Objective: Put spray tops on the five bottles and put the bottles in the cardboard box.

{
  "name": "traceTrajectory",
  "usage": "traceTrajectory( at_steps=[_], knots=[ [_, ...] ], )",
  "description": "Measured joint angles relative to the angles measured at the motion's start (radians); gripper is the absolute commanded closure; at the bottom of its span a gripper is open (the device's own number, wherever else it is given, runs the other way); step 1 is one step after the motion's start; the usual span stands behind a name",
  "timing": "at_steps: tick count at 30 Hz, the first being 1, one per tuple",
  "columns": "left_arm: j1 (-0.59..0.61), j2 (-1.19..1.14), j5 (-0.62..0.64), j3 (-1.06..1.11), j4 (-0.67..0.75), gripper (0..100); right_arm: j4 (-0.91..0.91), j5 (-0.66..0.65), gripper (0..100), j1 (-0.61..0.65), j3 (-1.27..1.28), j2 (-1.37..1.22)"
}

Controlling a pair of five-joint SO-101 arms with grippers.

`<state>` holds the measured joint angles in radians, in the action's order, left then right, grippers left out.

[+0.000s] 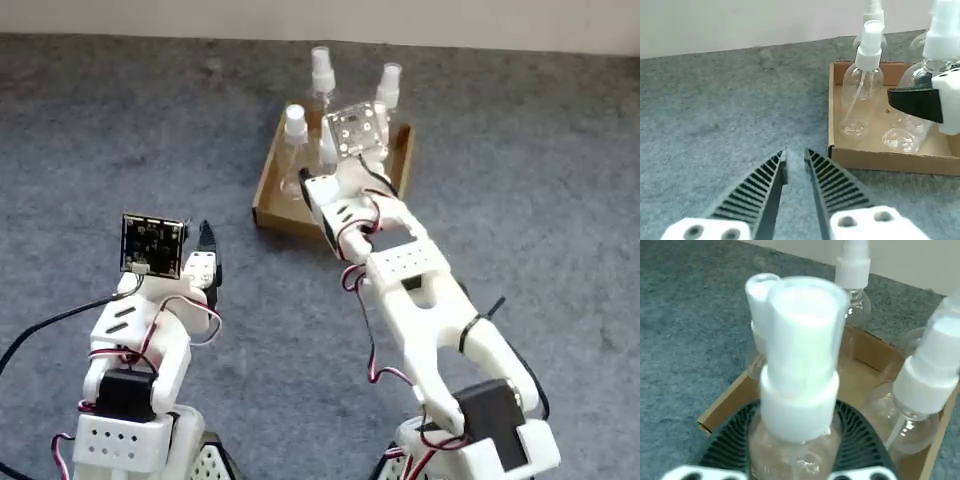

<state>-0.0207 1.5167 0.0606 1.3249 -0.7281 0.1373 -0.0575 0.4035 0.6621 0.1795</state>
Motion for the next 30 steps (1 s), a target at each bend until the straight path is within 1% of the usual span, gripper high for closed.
traceTrajectory(
  at_steps=[11, 20, 25, 30],
  knots=[
    [0.0, 0.0, 0.0, 0.0, 0.0, 99, -0.037, -0.002, 99.5, -0.003, 0.0, -0.095],
    [0.0, 0.0, 0.0, 0.002, 0.0, 99, -0.037, -0.002, 99.0, -0.003, 0.0, -0.1],
    [0.0, 0.0, 0.0, 0.002, 0.0, 99, -0.14, -0.002, 98.8, 0.0, 0.0, -0.101],
    [0.0, 0.0, 0.0, 0.002, 0.0, 99, -0.164, -0.002, 98.8, 0.008, 0.0, -0.103]
  ],
)
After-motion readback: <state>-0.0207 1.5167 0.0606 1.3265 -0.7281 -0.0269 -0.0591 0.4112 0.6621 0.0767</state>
